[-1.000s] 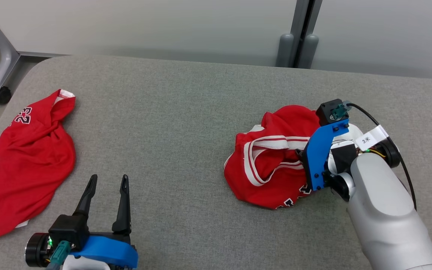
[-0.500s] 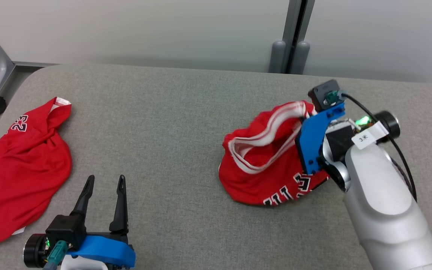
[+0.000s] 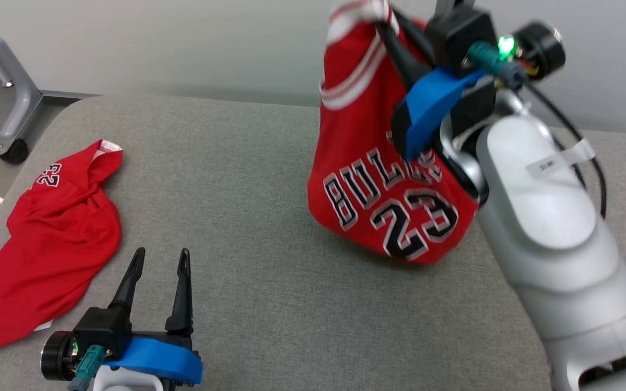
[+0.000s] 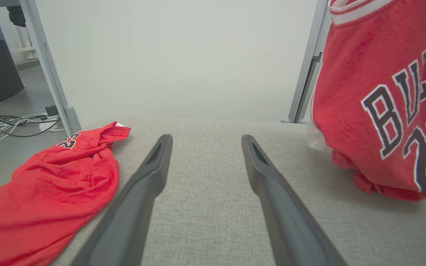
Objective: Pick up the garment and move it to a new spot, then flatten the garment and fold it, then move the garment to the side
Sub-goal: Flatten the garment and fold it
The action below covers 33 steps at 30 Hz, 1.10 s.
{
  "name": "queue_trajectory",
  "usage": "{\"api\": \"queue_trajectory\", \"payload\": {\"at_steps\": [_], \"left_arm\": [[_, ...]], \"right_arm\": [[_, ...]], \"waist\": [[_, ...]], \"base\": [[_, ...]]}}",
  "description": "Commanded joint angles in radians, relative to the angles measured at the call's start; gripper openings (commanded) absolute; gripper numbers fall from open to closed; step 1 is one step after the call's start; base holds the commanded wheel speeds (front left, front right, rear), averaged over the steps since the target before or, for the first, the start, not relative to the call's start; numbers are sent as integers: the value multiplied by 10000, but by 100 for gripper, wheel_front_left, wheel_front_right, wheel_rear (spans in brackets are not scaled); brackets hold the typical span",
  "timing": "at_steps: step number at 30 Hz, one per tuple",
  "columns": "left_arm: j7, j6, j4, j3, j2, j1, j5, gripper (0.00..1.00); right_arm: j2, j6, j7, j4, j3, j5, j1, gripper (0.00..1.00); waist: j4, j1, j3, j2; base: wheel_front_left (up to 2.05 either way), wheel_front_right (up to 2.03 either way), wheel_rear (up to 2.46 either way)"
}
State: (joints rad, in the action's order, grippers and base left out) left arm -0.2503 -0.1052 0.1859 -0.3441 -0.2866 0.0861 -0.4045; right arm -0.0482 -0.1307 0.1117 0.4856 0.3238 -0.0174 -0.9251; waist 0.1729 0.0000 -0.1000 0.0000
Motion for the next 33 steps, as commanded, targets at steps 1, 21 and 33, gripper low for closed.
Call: {"api": "queue_trajectory", "payload": {"at_steps": [1, 21, 33], "left_arm": [[-71, 8, -18, -29, -15, 130, 31, 100], [-147, 136, -149, -71, 103, 306, 220, 100], [-155, 235, -87, 7, 124, 631, 316, 100]], "right_arm": [[-44, -1, -274, 48, 30, -129, -387, 0], [-1216, -1, -3591, 3871, -949, -419, -1419, 0], [-2479, -1, -2344, 6653, -3132, 512, -390, 100]], "waist": [[47, 0, -31, 0], [218, 0, -428, 0], [184, 0, -914, 0]], "base": [[0, 0, 0], [0, 0, 0], [0, 0, 0]]}}
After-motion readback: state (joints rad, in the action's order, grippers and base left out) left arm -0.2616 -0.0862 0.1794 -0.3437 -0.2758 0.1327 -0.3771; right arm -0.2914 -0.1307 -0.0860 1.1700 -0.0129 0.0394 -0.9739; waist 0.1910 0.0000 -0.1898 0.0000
